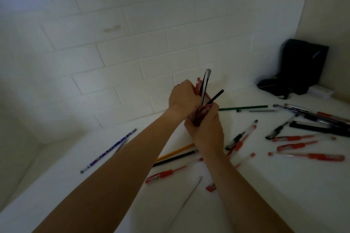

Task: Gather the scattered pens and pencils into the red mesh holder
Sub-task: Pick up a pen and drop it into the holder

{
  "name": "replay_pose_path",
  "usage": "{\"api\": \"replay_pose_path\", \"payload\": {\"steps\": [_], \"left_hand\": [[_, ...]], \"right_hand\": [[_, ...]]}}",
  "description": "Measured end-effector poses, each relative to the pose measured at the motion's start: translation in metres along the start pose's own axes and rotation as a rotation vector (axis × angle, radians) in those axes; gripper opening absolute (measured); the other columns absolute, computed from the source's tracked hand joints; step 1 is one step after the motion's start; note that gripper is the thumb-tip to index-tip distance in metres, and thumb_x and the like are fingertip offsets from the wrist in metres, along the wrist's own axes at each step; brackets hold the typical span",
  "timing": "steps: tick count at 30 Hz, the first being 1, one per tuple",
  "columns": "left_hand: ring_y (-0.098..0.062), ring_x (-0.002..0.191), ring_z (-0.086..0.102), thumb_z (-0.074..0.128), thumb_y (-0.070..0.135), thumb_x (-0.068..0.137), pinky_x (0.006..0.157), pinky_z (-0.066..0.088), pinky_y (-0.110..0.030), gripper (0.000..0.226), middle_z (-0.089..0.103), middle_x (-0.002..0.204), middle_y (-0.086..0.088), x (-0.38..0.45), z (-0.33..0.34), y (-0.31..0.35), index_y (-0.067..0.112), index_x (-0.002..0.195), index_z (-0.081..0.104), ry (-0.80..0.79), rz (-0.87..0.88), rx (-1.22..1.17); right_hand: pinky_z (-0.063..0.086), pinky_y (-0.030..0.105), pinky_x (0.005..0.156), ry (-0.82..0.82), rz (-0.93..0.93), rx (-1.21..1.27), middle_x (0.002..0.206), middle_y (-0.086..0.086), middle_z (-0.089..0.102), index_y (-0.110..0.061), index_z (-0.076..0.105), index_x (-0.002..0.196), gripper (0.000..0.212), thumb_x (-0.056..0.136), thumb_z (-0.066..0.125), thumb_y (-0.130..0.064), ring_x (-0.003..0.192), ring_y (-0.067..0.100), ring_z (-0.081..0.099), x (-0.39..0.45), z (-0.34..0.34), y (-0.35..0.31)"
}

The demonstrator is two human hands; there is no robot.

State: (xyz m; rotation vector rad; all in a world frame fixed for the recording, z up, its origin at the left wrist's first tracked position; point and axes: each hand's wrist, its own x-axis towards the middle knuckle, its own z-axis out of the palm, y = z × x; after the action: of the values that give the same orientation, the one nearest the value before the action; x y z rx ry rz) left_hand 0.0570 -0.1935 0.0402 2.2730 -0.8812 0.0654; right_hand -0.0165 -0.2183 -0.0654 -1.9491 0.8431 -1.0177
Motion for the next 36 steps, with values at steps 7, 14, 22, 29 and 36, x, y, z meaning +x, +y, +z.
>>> {"api": "replay_pose_path", "payload": {"steps": [7,14,22,29,36], "left_hand": [[-0.033,0.138,0.030,0.070,0.041,0.078,0.113,0.030,-0.046,0.082,0.032,0.144,-0.013,-0.004,0.004,0.024,0.008,0.143,0.031,-0.236,-0.117,0.242],[-0.027,0.103,0.059,0.072,0.048,0.083,0.082,0.046,-0.034,0.047,0.062,0.101,-0.004,0.015,0.012,0.014,0.010,0.104,0.055,-0.064,-0.045,0.005],[-0.023,0.105,0.055,0.078,0.051,0.077,0.086,0.049,-0.033,0.060,0.055,0.115,-0.011,0.014,0.013,-0.020,0.008,0.116,0.061,0.070,0.090,-0.053],[-0.034,0.105,0.064,0.057,0.035,0.092,0.091,0.054,-0.039,0.036,0.067,0.112,-0.017,-0.013,-0.060,-0.124,0.007,0.113,0.068,0.040,-0.121,0.414],[-0.030,0.096,0.060,0.076,0.065,0.072,0.076,0.046,-0.032,0.069,0.061,0.104,-0.017,-0.059,-0.122,-0.195,0.004,0.097,0.056,-0.430,-0.452,0.581]], "right_hand": [[0.058,0.045,0.087,-0.013,0.018,-0.056,0.125,0.007,0.061,-0.013,0.034,0.143,0.085,0.079,0.075,-0.050,0.108,0.027,0.065,0.003,0.002,0.001],[0.053,0.034,0.078,0.001,0.004,-0.011,0.122,0.006,0.062,-0.020,0.028,0.139,0.084,0.077,0.080,-0.044,0.103,0.027,0.065,0.002,0.001,0.003],[0.059,0.046,0.082,-0.001,-0.022,-0.027,0.124,0.010,0.061,-0.017,0.026,0.142,0.088,0.078,0.079,-0.047,0.103,0.032,0.066,0.003,0.003,0.007],[0.061,0.045,0.078,0.013,-0.036,0.004,0.122,0.011,0.062,-0.014,0.029,0.142,0.089,0.077,0.079,-0.049,0.100,0.031,0.067,0.002,0.002,0.008],[0.061,0.048,0.077,0.007,-0.030,0.024,0.120,0.013,0.062,-0.017,0.031,0.139,0.084,0.077,0.078,-0.048,0.098,0.033,0.067,0.000,0.002,0.005]]}}
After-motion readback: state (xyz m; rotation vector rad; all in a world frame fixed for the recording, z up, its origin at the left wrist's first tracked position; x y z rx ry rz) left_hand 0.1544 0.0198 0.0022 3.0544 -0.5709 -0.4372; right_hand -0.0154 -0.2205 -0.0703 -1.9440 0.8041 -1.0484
